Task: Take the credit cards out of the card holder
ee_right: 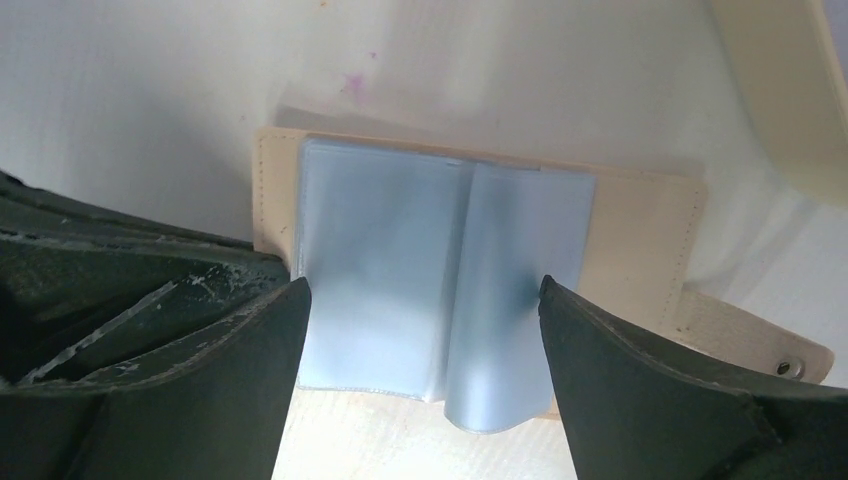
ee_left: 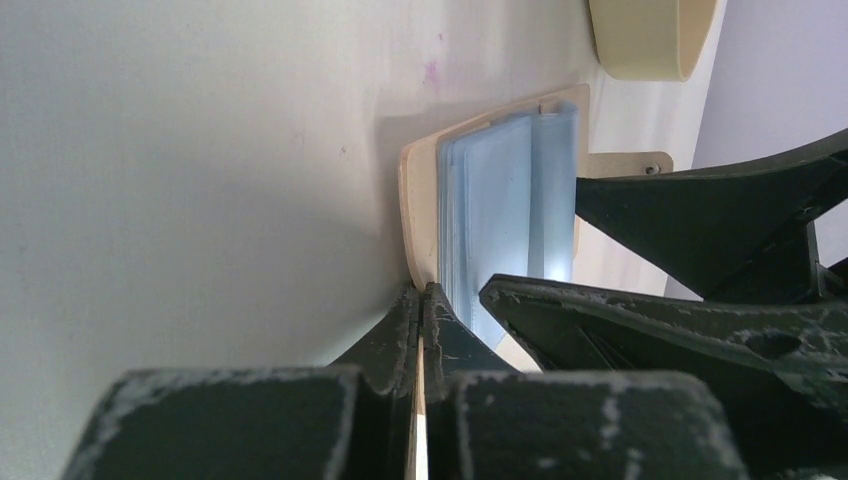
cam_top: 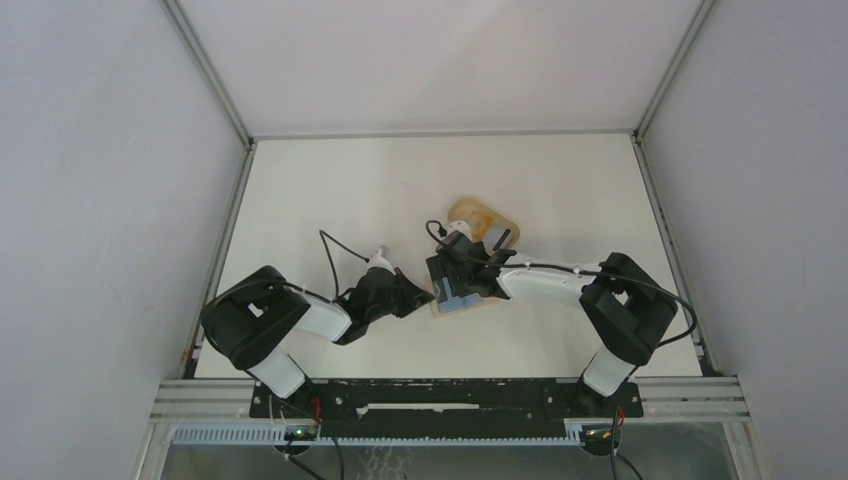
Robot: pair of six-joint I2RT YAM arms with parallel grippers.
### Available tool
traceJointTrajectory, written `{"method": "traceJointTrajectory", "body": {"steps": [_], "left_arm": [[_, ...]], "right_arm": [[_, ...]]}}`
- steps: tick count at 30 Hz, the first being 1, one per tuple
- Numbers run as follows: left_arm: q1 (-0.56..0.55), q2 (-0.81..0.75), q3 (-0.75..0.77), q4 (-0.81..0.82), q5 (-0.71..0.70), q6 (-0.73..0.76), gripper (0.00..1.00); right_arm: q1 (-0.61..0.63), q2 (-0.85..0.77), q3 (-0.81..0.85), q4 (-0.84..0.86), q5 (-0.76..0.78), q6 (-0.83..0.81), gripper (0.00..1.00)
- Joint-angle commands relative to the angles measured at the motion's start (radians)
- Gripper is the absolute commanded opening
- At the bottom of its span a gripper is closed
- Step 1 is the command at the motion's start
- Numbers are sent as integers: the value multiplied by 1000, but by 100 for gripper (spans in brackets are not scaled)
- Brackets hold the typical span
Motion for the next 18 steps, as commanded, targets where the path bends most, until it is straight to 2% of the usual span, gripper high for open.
{"method": "traceJointTrajectory", "body": {"steps": [1, 11, 18], "left_arm": [[-3, 16, -34, -124, -18, 32, 0], [-4, 18, -35, -123, -18, 31, 0], [-3, 13, -42, -122, -24, 29, 0]], "right_arm": [[15, 39, 70, -30, 49, -11, 93], [45, 90, 128, -33, 47, -14, 99], [61, 118, 147, -88, 129, -43, 99]]}}
